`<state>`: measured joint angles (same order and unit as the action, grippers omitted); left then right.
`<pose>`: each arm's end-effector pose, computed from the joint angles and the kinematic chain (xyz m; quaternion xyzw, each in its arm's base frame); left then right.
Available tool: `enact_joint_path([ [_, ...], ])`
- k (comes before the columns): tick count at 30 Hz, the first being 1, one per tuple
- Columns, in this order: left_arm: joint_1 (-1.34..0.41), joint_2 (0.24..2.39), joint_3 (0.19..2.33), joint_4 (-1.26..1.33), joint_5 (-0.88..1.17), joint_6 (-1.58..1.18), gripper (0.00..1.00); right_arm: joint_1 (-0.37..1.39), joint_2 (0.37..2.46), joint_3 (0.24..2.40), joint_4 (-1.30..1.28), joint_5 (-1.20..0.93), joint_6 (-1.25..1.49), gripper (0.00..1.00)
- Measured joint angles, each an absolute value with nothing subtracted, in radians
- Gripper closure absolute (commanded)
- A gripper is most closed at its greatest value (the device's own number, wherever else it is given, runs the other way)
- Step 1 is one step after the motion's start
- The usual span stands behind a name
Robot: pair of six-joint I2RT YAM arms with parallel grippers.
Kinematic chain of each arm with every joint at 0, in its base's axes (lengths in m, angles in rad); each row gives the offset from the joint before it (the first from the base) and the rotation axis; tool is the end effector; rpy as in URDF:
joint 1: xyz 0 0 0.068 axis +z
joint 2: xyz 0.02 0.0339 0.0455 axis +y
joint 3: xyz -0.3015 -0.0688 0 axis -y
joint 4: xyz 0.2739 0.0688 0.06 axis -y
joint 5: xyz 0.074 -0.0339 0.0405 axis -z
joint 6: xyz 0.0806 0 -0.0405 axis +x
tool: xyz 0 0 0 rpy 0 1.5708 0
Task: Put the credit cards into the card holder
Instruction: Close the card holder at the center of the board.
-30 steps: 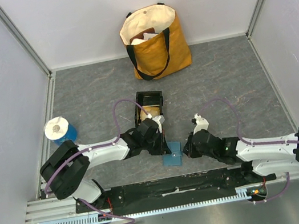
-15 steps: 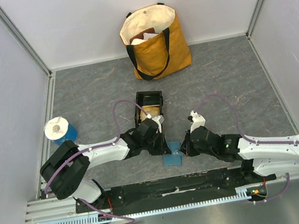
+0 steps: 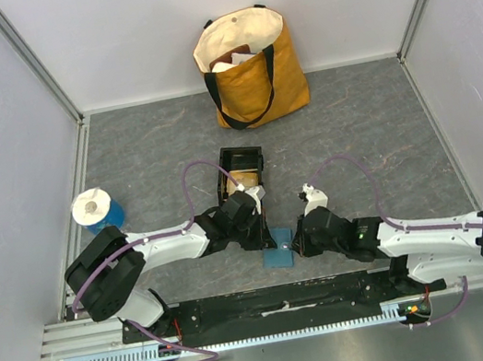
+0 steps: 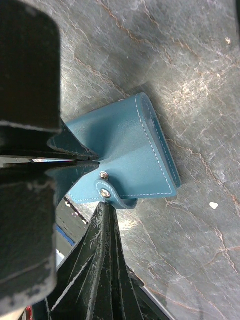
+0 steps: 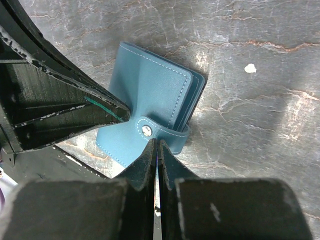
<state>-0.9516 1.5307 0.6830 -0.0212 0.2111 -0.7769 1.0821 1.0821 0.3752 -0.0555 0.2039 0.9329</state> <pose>0.1794 -0.2808 0.1324 0.1175 0.9271 -0.3243 0.1467 0.1253 0.2010 0.1418 -0.0283 0.9151 0.2808 0.2880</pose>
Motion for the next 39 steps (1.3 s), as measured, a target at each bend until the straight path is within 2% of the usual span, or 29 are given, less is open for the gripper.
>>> enact_joint_path([
  [21,-0.973,1.536,0.683,-0.005,0.192,-0.788,0.96,1.082,1.169,0.391,0.039,0.202,0.929,0.89],
  [24,-0.973,1.536,0.683,-0.005,0.192,-0.789,0.96,1.082,1.169,0.392,0.042,0.202,0.929,0.86],
  [31,-0.973,1.536,0.683,-0.005,0.190,-0.793,0.96,1.082,1.107,0.392,0.030,0.218,0.934,0.85],
  [39,-0.973,1.536,0.683,-0.005,0.189,-0.794,0.96,1.081,1.142,0.392,0.019,0.215,0.942,0.84],
])
